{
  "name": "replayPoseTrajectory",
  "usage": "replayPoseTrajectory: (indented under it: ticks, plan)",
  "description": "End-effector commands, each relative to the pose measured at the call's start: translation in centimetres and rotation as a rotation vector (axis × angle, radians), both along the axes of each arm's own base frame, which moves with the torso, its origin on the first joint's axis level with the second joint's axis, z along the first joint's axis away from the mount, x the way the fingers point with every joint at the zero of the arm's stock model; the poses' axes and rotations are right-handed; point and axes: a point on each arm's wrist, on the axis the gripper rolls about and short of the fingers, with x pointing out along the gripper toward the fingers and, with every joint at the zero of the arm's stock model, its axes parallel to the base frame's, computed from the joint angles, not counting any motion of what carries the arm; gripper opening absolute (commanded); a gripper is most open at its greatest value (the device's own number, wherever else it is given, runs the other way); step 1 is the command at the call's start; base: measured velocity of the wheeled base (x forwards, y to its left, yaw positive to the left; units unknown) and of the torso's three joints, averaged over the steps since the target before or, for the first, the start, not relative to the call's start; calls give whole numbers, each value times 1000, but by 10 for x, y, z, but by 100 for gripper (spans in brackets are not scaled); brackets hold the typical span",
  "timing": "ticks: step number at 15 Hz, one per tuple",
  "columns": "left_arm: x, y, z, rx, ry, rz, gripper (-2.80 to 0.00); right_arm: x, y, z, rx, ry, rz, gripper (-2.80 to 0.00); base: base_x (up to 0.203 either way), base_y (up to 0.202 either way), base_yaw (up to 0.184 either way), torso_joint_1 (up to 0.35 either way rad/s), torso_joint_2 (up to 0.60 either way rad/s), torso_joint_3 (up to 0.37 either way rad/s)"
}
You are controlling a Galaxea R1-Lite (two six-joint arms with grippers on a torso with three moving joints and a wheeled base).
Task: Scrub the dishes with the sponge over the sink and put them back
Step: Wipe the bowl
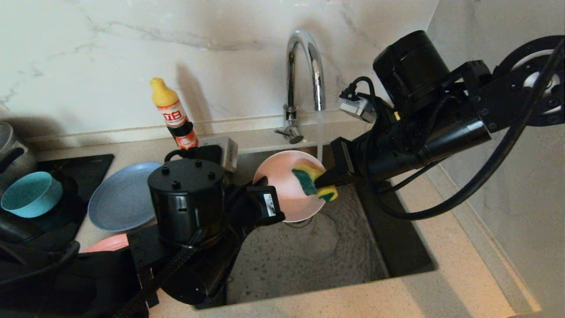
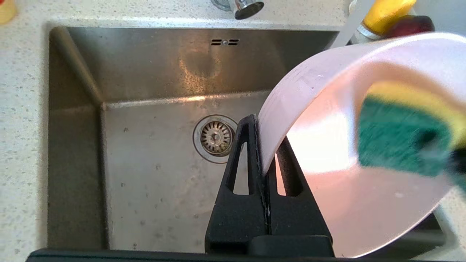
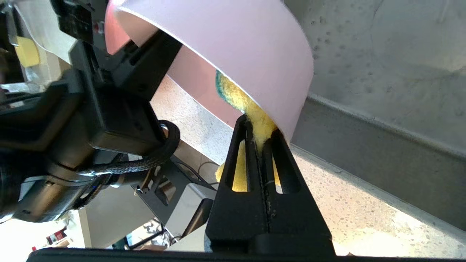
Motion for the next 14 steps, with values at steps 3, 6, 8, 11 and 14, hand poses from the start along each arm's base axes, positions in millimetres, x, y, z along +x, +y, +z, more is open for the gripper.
replayPoseTrajectory:
  ticks: [3,6,8,11,14]
  plan:
    - [-1,1,2,-8,-7,3,-280,-15,-6,19,36,-44,14,-280,0,0,0,0,0,0]
    - [0,0,1,-8,-5,3,-280,-21,2,20,40,-52,46,-280,0,0,0,0,0,0]
    - [-1,1,-1,-3,-1,3,-280,-23,12,14,30,-38,73,-280,0,0,0,0,0,0]
    - [-2,2,-2,3,3,3,-280,-18,24,4,14,-20,92,-280,0,0,0,0,0,0]
    - [-2,3,-1,-1,0,3,-280,-9,32,-10,-6,6,91,-280,0,0,0,0,0,0]
